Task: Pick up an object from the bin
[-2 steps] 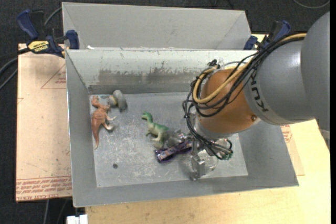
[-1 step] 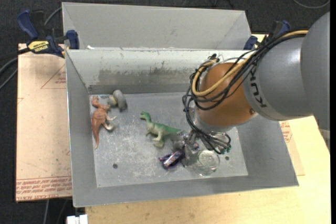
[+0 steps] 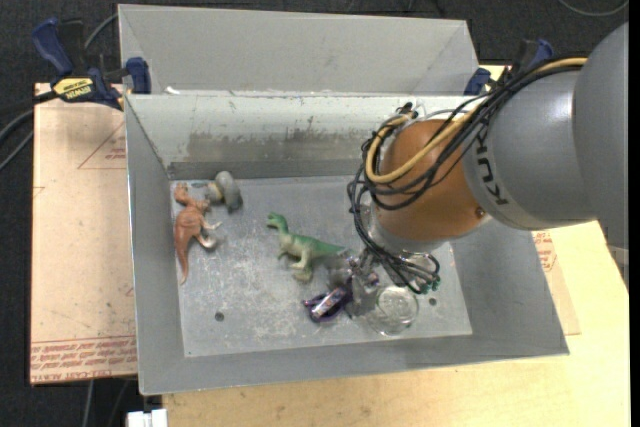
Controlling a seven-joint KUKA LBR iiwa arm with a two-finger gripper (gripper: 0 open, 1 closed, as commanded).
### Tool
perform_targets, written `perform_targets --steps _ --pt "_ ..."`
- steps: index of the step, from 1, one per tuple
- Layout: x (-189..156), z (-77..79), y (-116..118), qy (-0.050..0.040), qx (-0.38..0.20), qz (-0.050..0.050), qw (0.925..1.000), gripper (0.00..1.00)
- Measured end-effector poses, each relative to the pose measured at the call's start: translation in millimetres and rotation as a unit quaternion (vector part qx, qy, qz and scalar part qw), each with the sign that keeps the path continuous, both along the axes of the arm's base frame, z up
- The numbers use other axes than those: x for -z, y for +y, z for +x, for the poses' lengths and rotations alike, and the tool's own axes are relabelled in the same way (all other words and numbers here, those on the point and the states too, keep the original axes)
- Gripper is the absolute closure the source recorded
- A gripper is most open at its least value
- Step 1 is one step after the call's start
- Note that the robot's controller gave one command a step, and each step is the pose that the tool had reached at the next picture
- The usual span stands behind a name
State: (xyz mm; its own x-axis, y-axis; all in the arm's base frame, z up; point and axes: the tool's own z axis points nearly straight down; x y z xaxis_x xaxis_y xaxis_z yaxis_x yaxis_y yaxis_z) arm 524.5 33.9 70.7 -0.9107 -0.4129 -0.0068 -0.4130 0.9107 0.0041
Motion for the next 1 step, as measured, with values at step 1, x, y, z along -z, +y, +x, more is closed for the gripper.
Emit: perform_targets --steps 1 --pt "-2.9 -1.3 0.1 0.0023 0.0 0.0 1.0 1.0"
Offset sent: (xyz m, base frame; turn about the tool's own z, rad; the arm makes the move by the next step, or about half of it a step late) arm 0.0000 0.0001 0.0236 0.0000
